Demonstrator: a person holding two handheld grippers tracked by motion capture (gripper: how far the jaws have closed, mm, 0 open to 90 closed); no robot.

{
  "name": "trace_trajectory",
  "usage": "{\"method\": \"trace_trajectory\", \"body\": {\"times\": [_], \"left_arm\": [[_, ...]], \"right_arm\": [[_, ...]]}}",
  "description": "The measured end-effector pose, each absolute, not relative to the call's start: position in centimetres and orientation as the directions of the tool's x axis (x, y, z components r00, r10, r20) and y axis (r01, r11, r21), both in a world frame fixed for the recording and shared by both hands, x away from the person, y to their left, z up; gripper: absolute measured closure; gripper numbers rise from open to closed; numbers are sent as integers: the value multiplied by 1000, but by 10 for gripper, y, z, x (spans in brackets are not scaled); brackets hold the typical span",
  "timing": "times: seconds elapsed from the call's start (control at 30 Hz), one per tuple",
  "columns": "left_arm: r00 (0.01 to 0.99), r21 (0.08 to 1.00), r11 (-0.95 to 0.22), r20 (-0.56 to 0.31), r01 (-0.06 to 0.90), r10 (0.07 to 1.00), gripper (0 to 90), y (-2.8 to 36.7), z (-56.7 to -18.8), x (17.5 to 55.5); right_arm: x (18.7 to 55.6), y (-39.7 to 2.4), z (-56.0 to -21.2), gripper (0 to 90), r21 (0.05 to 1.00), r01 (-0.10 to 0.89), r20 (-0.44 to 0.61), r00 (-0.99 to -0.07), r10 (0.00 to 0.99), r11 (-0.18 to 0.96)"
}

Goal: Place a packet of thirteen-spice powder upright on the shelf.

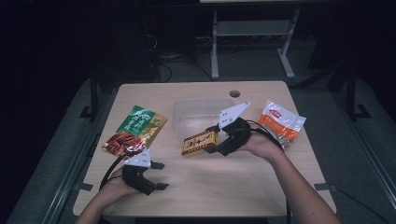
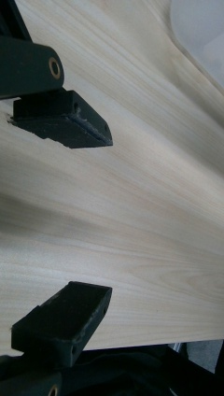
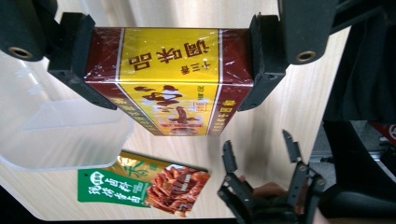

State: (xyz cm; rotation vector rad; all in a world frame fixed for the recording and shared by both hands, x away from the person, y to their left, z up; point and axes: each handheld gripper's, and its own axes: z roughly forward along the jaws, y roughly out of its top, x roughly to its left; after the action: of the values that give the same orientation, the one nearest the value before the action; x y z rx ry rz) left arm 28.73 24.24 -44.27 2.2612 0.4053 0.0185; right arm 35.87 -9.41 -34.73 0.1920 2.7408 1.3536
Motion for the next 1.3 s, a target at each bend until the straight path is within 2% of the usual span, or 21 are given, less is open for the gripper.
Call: {"method": "trace_trajectory", "body": {"times": [0.17, 0.5, 0.87, 1.3], "left_arm": [[949, 743, -609, -113, 277, 293, 227, 242, -442, 287], [953, 739, -618, -112, 270, 283, 228, 241, -441, 286], [956, 738, -622, -111, 262, 271, 228, 239, -441, 284], [956, 741, -618, -116, 263, 268, 229, 239, -440, 283]], "right_arm": [[371, -89, -340, 316, 774, 83, -34, -984, 173, 627], [400, -75, -326, 316, 743, 34, -83, -986, 143, 668], [430, -57, -313, 316, 714, 45, -85, -985, 150, 698], [463, -34, -324, 315, 659, 70, -75, -984, 159, 749]]}}
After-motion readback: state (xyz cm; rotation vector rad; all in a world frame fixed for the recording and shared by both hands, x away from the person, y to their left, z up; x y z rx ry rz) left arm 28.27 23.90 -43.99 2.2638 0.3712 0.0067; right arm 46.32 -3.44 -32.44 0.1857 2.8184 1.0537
